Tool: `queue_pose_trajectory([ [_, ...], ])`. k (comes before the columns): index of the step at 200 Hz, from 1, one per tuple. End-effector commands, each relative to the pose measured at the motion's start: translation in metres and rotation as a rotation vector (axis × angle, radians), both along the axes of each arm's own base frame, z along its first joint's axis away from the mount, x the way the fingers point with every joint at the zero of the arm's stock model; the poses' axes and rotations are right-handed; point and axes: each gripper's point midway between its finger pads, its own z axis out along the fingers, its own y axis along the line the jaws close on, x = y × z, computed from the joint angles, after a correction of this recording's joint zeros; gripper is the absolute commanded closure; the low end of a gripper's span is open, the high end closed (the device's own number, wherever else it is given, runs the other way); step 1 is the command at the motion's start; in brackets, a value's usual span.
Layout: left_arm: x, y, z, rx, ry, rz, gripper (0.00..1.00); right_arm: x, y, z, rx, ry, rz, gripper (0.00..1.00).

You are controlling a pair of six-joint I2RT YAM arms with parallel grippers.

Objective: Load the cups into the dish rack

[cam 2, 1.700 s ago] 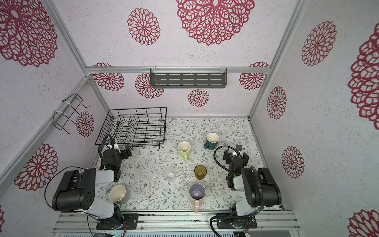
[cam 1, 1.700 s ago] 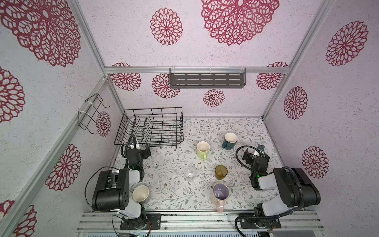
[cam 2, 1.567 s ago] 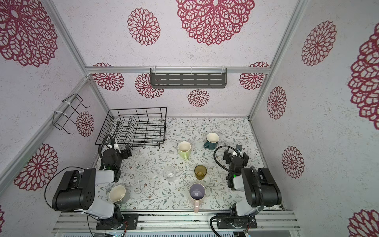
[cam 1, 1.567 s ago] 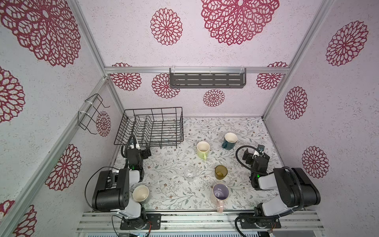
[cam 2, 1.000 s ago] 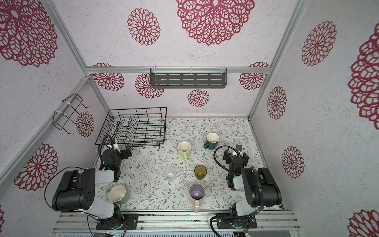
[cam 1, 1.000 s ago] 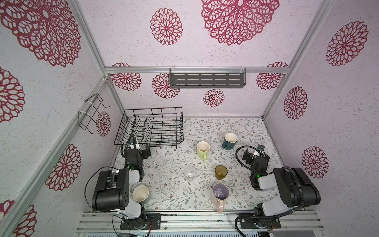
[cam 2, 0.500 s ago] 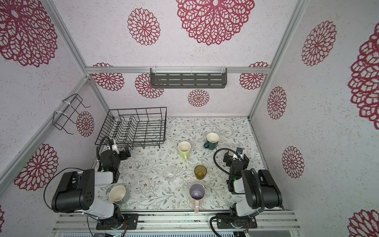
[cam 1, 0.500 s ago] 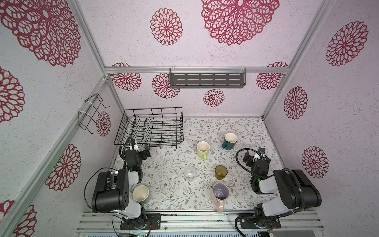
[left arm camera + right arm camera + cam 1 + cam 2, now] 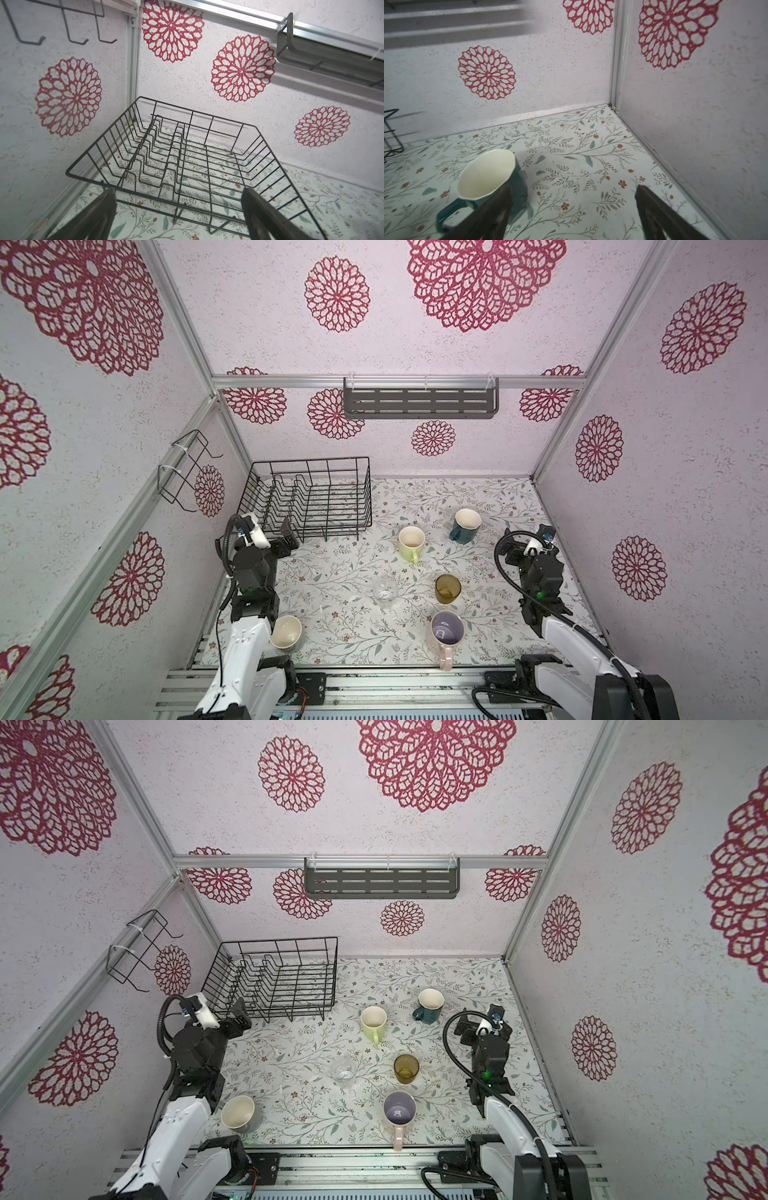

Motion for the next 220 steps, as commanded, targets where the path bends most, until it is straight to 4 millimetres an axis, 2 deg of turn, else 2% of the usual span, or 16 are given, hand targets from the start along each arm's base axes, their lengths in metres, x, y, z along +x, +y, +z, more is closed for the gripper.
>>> queue_pose_trajectory([
  [1,-0.016,0.004,-0.032,-0.207,0.173,0.083,0.03,0.001,0.045,0.010,0.041,0.019,0.195,0.05],
  [14,-0.024,0.004,-0.034,-0.222,0.256,0.097,0.03,0.001,0.076,0.014,0.024,0.038,0.302,0.05],
  [36,-0.040,0.012,-0.035,-0.281,0.356,0.183,0.03,-0.006,0.140,0.015,-0.039,0.075,0.516,0.06],
  [54,-0.062,0.020,-0.055,-0.397,0.451,0.306,0.03,-0.012,0.187,0.022,0.006,0.080,0.683,0.10],
  [73,-0.062,0.010,-0.067,-0.479,0.510,0.233,0.03,-0.021,0.239,0.031,0.025,0.084,0.833,0.13],
  [96,-0.070,0.009,-0.079,-0.545,0.618,0.236,0.03,-0.039,0.303,0.041,0.000,0.090,0.983,0.15],
  [124,-0.080,0.020,-0.076,-0.458,0.706,0.281,0.03,-0.071,0.378,0.047,-0.029,0.105,1.144,0.17],
  [144,-0.083,0.027,-0.070,-0.422,0.702,0.301,0.03,-0.094,0.430,0.042,-0.012,0.163,1.225,0.23],
  [177,-0.087,0.039,-0.064,-0.428,0.666,0.352,0.03,-0.127,0.507,0.034,0.143,0.315,1.296,0.29],
  [201,-0.089,0.049,-0.060,-0.463,0.650,0.375,0.03,-0.146,0.546,0.016,0.148,0.409,1.323,0.30],
  [213,-0.088,0.052,-0.060,-0.490,0.638,0.377,0.03,-0.145,0.556,0.001,0.122,0.459,1.311,0.32],
  [215,-0.088,0.052,-0.060,-0.494,0.637,0.377,0.03,-0.158,0.562,-0.001,0.112,0.471,1.332,0.32],
  [220,-0.088,0.053,-0.060,-0.502,0.633,0.378,0.03,-0.165,0.568,-0.006,0.095,0.494,1.342,0.32],
])
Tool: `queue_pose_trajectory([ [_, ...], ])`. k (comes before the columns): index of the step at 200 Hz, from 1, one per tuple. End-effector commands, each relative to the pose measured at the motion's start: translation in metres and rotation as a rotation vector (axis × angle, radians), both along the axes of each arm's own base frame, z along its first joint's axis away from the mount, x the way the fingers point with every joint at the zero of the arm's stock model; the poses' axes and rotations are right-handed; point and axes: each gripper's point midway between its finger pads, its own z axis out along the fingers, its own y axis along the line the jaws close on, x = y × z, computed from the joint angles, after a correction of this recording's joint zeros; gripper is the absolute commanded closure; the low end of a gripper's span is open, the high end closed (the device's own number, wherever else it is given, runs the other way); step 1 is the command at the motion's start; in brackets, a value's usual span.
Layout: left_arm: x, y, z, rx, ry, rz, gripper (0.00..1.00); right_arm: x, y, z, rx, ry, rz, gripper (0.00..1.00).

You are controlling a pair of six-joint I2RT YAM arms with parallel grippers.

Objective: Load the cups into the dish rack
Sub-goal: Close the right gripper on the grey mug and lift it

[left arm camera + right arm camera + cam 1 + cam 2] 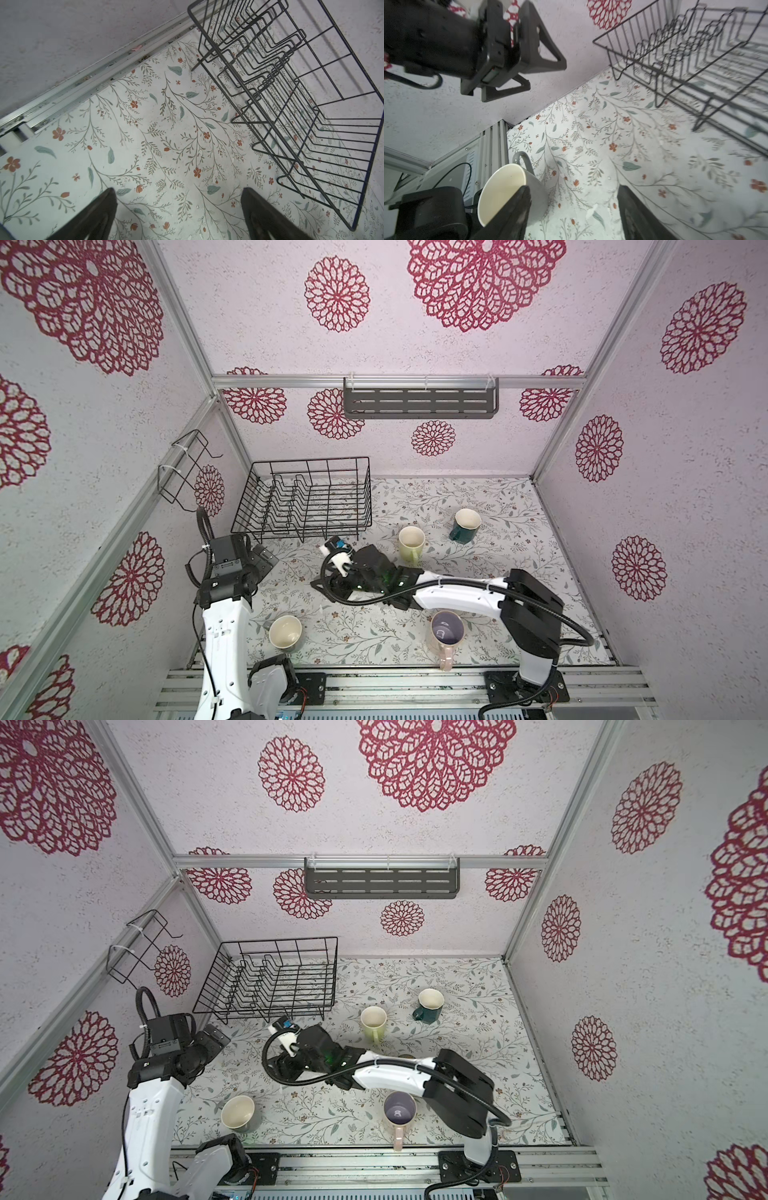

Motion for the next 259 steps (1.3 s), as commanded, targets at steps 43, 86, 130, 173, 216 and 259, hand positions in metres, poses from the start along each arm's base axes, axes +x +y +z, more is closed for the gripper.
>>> queue_pose_trajectory([
  [43,-0.004,0.018,-0.007,-0.088,-0.027,0.077,0.03,-0.034,0.041,-0.035,-0.173,0.129,0.045,0.33],
  [86,-0.005,0.023,-0.016,-0.125,-0.030,0.083,0.03,-0.050,0.052,-0.054,-0.270,0.214,0.122,0.32],
  [130,-0.005,0.023,-0.016,-0.125,-0.033,0.077,0.03,-0.068,0.057,-0.067,-0.351,0.225,0.163,0.36],
  [173,-0.005,0.023,-0.016,-0.118,-0.033,0.075,0.03,-0.059,0.051,-0.081,-0.441,0.180,0.065,0.46],
  [216,-0.001,0.020,-0.012,-0.128,-0.060,0.054,0.03,-0.053,0.046,-0.082,-0.465,0.166,0.021,0.56],
  [259,0.001,0.018,-0.012,-0.144,-0.067,0.044,0.03,-0.048,0.042,-0.087,-0.496,0.164,-0.014,0.63],
])
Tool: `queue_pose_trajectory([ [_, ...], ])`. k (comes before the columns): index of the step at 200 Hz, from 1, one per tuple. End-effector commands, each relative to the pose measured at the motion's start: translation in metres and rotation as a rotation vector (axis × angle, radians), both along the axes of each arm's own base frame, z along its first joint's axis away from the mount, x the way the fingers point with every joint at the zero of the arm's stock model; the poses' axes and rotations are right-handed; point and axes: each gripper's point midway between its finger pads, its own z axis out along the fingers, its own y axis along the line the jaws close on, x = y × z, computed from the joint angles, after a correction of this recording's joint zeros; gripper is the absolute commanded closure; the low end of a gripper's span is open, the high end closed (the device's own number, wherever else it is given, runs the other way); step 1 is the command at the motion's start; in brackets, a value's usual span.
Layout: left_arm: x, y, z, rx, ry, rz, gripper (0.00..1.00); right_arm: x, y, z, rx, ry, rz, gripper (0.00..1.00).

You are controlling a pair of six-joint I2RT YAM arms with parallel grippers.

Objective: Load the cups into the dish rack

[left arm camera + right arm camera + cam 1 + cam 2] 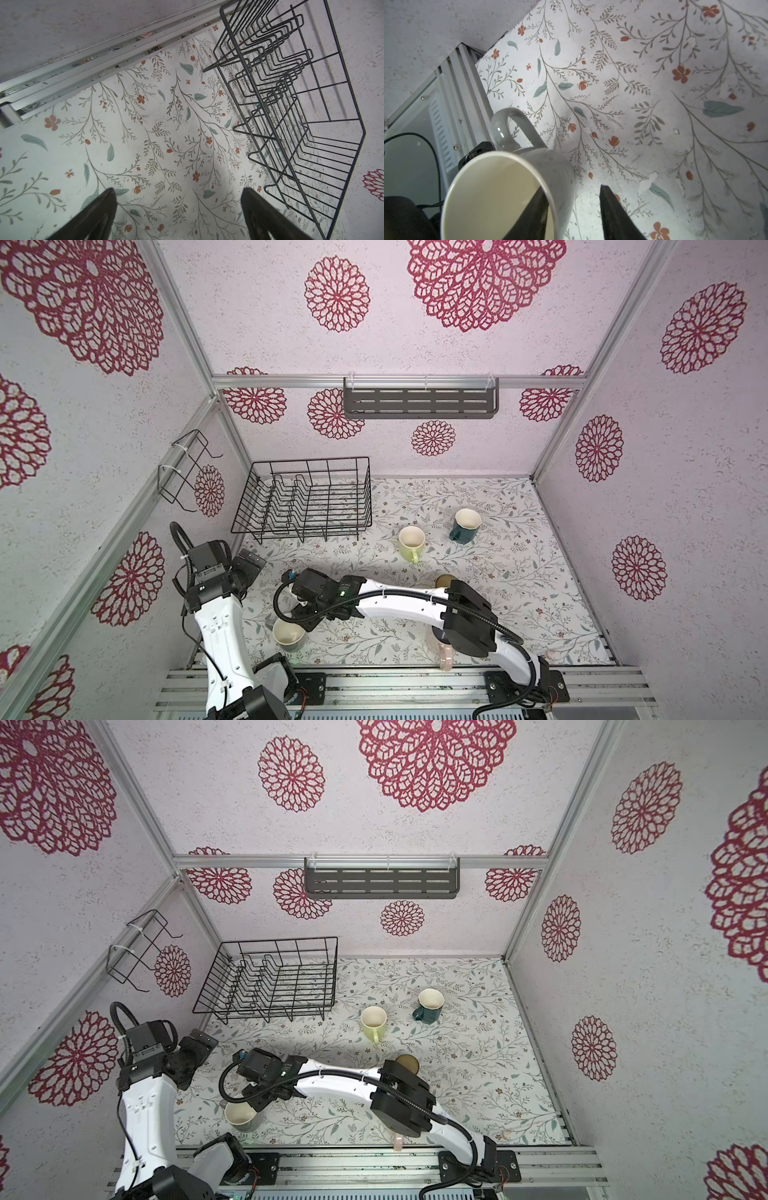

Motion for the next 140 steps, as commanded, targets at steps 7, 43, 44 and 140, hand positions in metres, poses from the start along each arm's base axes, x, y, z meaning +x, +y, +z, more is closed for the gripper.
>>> queue_pose_trajectory([
  [7,0.004,0.000,0.003,0.003,-0.031,-0.014,0.03,0.009,-0.008,-0.004,-0.054,-0.021,-0.053,0.66],
  [43,0.008,-0.006,0.008,-0.015,-0.058,-0.042,0.03,0.011,-0.010,-0.002,-0.060,-0.029,-0.063,0.82],
  [44,0.008,-0.006,0.008,-0.015,-0.059,-0.044,0.03,0.011,-0.010,-0.002,-0.059,-0.030,-0.064,0.82],
  [140,0.020,-0.032,0.029,-0.127,-0.171,-0.131,0.02,0.045,-0.049,0.049,0.152,-0.154,-0.220,1.00],
])
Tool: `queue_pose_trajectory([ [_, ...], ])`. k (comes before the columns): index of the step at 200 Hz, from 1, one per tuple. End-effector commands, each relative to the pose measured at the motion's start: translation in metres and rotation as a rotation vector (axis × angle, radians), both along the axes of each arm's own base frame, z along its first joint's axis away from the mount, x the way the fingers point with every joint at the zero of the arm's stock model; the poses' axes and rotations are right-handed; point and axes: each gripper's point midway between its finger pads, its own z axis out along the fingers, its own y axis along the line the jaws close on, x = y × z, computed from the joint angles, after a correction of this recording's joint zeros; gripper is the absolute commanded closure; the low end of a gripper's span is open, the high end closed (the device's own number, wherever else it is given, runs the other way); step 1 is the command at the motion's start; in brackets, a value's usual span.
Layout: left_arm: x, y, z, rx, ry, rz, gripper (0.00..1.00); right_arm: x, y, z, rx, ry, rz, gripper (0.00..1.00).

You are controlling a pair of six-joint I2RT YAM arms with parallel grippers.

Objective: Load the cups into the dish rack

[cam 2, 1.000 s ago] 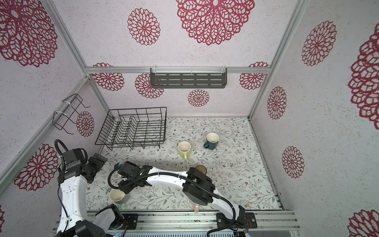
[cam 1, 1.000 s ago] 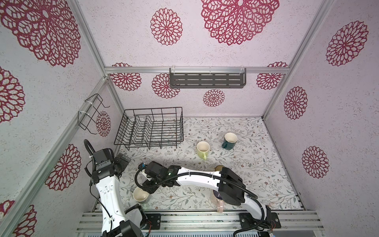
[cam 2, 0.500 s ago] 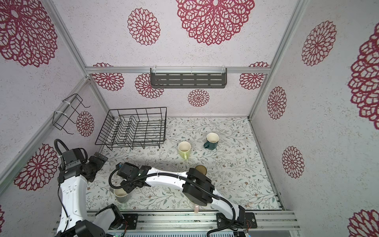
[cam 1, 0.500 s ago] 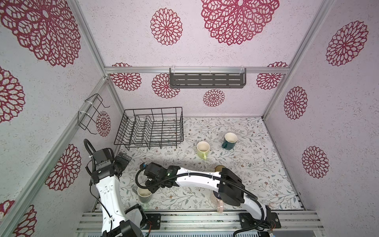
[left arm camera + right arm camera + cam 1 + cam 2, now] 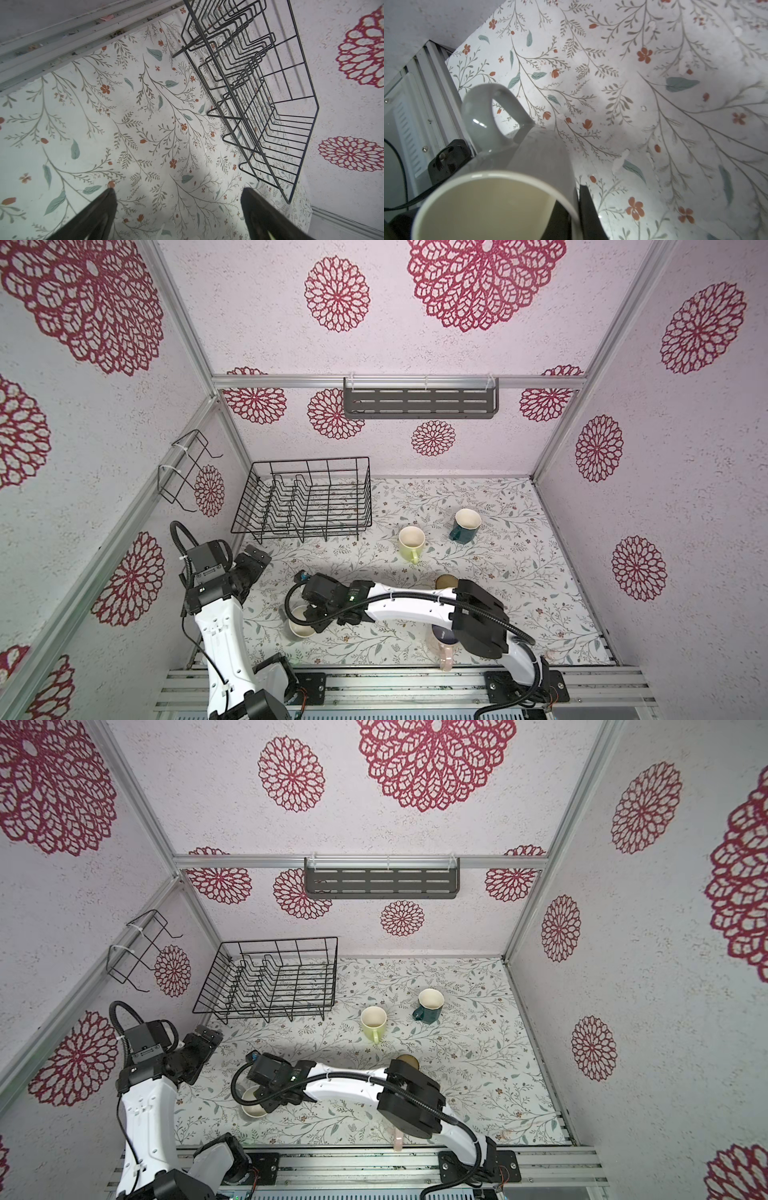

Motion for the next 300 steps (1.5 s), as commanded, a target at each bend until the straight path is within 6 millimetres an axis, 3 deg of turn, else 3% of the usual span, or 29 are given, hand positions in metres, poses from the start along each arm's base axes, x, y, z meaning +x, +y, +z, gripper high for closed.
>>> queue_pose_trajectory([
  [1,0.007,-0.007,0.018,-0.036,-0.077,-0.018,0.02,0.033,-0.013,0.060,0.168,-0.107,-0.122,1.00],
  [58,0.021,-0.041,0.036,-0.246,-0.205,-0.095,0.00,0.072,-0.071,0.106,0.290,-0.274,-0.290,1.00],
  [93,0.026,-0.059,0.045,-0.318,-0.263,-0.150,0.01,0.085,-0.114,0.142,0.393,-0.376,-0.372,1.00],
  [96,0.026,-0.061,0.046,-0.323,-0.267,-0.156,0.01,0.097,-0.124,0.144,0.394,-0.390,-0.405,1.00],
  [109,0.028,-0.069,0.050,-0.343,-0.272,-0.183,0.01,0.105,-0.142,0.156,0.419,-0.433,-0.445,1.00],
  [165,0.040,-0.141,0.070,-0.437,-0.309,-0.442,0.02,0.118,-0.211,0.195,0.538,-0.644,-0.584,1.00],
  [224,0.050,-0.236,0.112,-0.559,-0.378,-0.806,0.03,0.089,-0.241,0.246,0.822,-0.752,-0.466,1.00],
  [266,0.045,-0.277,0.144,-0.706,-0.487,-0.965,0.03,0.068,-0.250,0.272,1.023,-0.758,-0.388,1.00],
  [300,0.041,-0.289,0.160,-0.730,-0.518,-1.029,0.03,0.072,-0.254,0.279,1.060,-0.746,-0.381,1.00],
])
